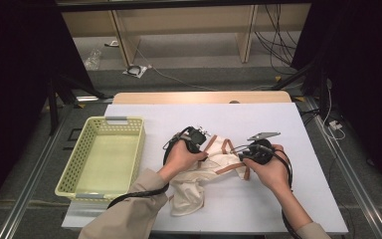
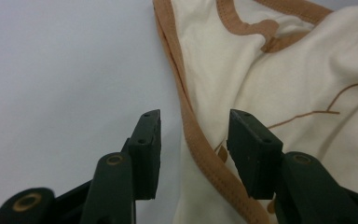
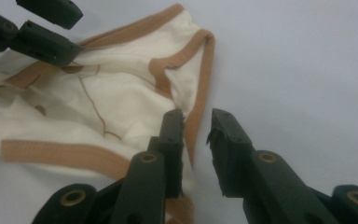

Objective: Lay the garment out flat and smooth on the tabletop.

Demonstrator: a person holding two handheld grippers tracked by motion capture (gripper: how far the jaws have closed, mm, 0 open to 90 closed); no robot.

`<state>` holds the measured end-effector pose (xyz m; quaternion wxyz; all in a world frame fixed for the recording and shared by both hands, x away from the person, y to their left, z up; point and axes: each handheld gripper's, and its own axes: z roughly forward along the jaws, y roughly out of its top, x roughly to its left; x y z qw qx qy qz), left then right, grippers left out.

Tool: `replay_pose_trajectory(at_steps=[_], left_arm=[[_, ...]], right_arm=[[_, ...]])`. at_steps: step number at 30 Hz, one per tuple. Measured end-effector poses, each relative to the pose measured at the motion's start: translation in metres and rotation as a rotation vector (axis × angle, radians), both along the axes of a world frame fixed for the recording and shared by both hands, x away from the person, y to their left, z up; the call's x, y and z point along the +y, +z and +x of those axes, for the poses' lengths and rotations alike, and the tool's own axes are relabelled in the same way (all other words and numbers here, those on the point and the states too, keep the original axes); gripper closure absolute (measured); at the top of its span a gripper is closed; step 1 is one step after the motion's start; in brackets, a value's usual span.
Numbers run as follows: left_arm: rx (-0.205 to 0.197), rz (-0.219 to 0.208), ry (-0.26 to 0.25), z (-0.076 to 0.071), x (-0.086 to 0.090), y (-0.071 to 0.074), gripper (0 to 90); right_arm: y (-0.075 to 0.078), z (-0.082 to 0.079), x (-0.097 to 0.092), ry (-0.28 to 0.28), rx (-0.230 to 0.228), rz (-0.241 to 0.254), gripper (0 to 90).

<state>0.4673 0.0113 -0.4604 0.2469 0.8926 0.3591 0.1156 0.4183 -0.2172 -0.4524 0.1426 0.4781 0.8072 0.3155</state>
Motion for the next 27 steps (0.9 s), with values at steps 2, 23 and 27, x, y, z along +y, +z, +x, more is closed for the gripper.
replay_pose_trajectory(at_steps=[2, 23, 27], left_arm=[[0.013, 0.015, 0.000, 0.002, -0.002, -0.006, 56.0], [-0.038, -0.079, 0.075, 0.000, 0.014, 0.006, 85.4], [-0.090, -0.120, 0.128, 0.005, 0.030, 0.019, 85.3]], right_arm=[[-0.004, 0.005, 0.001, -0.019, 0.034, 0.008, 73.4], [-0.005, 0.060, 0.030, 0.002, 0.051, -0.105, 90.0], [0.017, 0.074, 0.047, 0.034, -0.070, -0.140, 90.0]])
